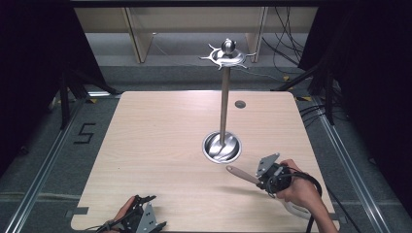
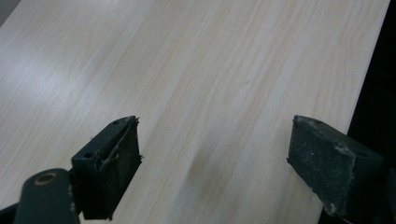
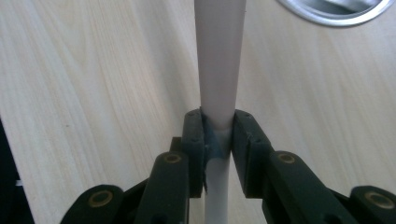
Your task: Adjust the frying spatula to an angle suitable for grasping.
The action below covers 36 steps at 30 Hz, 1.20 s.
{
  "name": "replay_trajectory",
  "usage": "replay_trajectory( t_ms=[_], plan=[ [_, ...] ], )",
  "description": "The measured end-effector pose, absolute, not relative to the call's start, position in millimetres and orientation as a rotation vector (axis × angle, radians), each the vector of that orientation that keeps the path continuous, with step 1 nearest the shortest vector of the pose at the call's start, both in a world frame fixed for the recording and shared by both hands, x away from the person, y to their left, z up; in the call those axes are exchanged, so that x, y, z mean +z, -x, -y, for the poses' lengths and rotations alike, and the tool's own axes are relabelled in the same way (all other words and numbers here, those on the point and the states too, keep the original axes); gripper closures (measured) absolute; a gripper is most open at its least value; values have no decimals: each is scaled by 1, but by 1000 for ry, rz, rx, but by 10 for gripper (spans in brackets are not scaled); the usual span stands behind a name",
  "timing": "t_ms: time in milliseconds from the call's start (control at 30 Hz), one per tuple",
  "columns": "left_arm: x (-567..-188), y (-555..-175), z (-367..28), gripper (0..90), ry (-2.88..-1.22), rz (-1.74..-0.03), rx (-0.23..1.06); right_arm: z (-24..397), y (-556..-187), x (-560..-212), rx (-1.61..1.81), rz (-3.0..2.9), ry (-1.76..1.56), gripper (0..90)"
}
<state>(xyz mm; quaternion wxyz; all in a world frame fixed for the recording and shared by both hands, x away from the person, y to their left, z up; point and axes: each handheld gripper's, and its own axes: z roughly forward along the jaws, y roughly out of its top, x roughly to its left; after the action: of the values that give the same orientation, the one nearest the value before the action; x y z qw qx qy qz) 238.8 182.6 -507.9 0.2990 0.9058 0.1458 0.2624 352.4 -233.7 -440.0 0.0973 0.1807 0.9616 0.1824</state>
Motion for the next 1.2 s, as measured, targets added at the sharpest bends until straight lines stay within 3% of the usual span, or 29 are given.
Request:
replay_trajectory(
  t_ms=[467,1200],
  plan=[
    [-510,-240,-183,158,-2415,-393,678,272,-340,-402,800,-2662,-665,766],
    [-509,-240,-183,159,-2415,-397,680,300,-340,-379,1136,-2522,-662,767]
  ],
)
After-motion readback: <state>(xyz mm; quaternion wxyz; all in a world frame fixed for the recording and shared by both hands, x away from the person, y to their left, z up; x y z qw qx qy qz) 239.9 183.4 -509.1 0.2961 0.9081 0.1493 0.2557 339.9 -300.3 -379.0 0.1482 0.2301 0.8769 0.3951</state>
